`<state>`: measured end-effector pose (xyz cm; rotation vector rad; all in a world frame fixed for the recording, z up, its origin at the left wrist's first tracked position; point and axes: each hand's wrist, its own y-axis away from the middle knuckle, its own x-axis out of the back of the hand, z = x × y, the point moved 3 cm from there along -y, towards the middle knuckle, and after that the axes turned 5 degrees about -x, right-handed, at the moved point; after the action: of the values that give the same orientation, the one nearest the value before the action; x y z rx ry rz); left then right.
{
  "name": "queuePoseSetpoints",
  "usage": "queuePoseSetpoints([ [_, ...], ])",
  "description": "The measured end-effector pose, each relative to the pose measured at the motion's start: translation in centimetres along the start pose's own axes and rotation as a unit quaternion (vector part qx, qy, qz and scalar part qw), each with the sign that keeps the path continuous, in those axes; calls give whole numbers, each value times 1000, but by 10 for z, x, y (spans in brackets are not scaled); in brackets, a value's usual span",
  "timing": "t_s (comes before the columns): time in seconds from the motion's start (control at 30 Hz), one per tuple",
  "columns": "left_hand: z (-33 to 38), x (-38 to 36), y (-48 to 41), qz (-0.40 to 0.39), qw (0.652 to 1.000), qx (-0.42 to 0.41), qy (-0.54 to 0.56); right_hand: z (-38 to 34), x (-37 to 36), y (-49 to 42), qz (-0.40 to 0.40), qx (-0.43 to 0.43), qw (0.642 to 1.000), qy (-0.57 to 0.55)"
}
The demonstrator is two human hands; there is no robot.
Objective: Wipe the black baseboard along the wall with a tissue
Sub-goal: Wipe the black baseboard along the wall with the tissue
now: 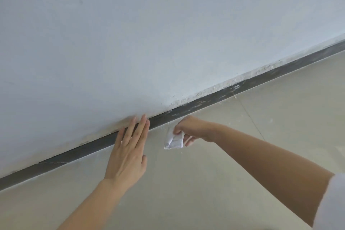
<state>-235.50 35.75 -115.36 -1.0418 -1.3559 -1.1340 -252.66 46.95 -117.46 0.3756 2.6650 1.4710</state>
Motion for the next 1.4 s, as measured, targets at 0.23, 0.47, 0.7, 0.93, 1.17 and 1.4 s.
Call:
queuePoseSetpoints([
  [0.23,5,-1,-10,12,999,-19,-37,17,-33,-26,-26,3,923,-385],
  [0.47,22,2,-20,54,997,53,27,5,-25,-18,-9,42,804,-593],
  [0.7,22,-3,-18,70,991,78,83,36,26,-3,108,61,725,-678],
  [0.93,21,-3,-19,87,986,84,114,24,-31,-19,31,23,844,-534],
  [1.17,19,-3,-16,82,985,88,121,-2,-30,-8,-9,65,786,-615],
  [1.4,22,-7,-17,95,980,111,138,47,26,2,88,84,687,-716],
])
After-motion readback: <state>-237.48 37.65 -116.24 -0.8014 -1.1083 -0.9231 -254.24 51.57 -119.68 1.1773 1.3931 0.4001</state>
